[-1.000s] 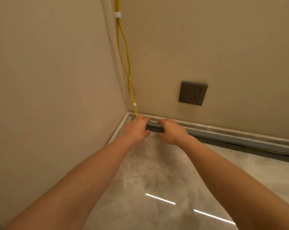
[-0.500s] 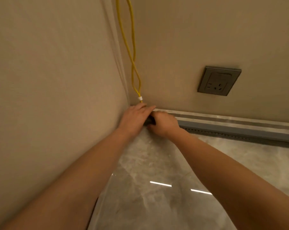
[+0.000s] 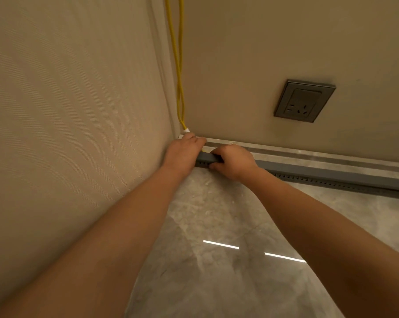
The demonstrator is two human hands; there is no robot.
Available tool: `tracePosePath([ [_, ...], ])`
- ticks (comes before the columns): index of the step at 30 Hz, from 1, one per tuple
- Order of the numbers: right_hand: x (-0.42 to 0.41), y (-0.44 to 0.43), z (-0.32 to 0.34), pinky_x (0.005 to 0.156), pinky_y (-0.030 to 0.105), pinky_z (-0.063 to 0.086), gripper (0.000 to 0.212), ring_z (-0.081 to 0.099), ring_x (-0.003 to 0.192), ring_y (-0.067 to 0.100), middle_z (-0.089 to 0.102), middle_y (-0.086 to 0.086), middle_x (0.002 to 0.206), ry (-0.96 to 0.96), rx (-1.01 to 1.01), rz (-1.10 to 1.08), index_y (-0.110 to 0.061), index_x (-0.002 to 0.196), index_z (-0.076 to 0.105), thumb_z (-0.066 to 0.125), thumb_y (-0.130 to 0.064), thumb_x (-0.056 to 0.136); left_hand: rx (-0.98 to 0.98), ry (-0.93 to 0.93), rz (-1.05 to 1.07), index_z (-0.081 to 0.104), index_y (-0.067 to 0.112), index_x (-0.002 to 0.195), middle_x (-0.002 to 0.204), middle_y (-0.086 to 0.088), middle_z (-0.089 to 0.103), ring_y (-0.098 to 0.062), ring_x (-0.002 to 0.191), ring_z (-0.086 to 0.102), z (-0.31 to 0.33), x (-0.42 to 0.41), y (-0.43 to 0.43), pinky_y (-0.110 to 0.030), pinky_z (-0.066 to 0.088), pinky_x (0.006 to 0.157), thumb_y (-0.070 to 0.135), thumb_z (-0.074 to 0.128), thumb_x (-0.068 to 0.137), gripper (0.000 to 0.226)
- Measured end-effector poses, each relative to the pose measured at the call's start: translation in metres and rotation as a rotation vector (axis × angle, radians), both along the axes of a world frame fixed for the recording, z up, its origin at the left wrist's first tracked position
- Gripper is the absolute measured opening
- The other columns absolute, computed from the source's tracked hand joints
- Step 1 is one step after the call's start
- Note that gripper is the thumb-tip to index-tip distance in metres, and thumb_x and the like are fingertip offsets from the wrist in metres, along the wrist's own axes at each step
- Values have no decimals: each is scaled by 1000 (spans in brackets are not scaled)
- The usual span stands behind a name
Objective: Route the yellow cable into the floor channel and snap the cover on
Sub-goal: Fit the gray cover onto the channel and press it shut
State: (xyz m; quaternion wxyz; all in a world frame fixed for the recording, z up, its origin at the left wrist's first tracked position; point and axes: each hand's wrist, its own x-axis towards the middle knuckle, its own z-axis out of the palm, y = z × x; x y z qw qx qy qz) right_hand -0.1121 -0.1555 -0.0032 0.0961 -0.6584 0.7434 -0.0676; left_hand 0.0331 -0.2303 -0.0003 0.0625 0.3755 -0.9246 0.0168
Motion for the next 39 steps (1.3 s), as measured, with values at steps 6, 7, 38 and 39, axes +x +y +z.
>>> tracePosePath([
  [6, -5, 8, 4, 66, 30, 42, 26, 61, 93, 25, 68, 3, 101, -49, 39, -4, -25, 111, 67, 63, -38, 88, -27, -71, 120, 69, 27, 116, 113, -2, 62, -21, 115, 55, 4, 8, 3, -33, 52, 88, 14, 58, 91, 30],
  [7, -6, 7, 5, 66, 31, 42, 27, 61, 94, 25, 68, 3, 102, -56, 41, -13, -24, 112, 67, 63, -37, 89, -51, -86, 136, 70, 26, 115, 113, -2, 63, -21, 116, 54, 4, 10, 5, -34, 52, 88, 12, 57, 92, 30],
  [38, -10, -6, 9, 73, 35, 40, 45, 54, 110, 29, 54, 9, 119, 292, 234, 160, -16, 120, 63, 35, -45, 102, -6, -190, 165, 58, 29, 126, 108, -8, 67, -27, 103, 63, -4, -1, 18, -31, 47, 71, 40, 56, 94, 34],
  [39, -9, -6, 10, 72, 34, 40, 45, 55, 110, 29, 55, 10, 119, 306, 240, 165, -15, 120, 64, 36, -45, 102, -13, -196, 155, 61, 29, 121, 105, -6, 68, -26, 101, 63, -4, -1, 18, -30, 44, 68, 39, 56, 95, 28],
])
